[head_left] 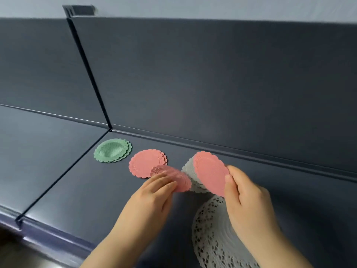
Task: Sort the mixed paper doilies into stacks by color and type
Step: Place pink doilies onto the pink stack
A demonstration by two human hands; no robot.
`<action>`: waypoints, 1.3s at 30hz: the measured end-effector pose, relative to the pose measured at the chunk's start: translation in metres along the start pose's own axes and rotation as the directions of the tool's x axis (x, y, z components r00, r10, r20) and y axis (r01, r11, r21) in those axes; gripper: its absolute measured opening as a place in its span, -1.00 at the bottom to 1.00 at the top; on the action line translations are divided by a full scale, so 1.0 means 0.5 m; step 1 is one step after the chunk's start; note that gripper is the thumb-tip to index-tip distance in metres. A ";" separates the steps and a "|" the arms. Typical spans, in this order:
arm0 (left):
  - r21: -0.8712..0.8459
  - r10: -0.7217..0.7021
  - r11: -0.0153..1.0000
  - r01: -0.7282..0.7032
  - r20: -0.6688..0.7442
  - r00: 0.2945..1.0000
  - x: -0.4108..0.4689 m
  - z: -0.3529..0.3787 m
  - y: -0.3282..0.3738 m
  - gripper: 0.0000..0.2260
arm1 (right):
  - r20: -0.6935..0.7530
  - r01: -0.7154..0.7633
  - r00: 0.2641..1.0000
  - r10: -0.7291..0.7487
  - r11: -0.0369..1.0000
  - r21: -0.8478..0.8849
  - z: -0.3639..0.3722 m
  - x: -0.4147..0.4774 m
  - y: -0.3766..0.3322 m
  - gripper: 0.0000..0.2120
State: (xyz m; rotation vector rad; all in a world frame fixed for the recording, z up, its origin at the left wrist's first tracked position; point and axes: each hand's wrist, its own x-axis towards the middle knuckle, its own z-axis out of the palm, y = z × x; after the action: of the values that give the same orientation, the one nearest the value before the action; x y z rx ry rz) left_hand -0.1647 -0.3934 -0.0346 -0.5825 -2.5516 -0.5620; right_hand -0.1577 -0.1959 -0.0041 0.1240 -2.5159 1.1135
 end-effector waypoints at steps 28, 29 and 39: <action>-0.003 0.319 0.944 -0.331 0.278 0.906 0.035 -0.118 -0.402 -0.65 | 0.231 0.002 0.966 0.118 0.888 -0.460 0.393 0.085 -0.161 -0.63; 0.008 0.314 0.945 -0.328 0.266 0.911 0.031 -0.122 -0.406 -0.65 | 0.211 -0.025 0.969 0.130 0.898 -0.440 0.394 0.081 -0.161 -0.60; 0.010 0.290 0.953 -0.303 0.258 0.922 0.010 -0.120 -0.383 -0.68 | 0.265 -0.068 0.948 0.178 0.925 -0.375 0.367 0.056 -0.180 -0.50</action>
State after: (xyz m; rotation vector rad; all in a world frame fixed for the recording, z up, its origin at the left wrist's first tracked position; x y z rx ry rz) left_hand -0.2415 -0.5791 -0.0373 -1.0615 -2.6286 -0.3322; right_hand -0.2196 -0.3888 -0.0432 0.0298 -2.9896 0.6933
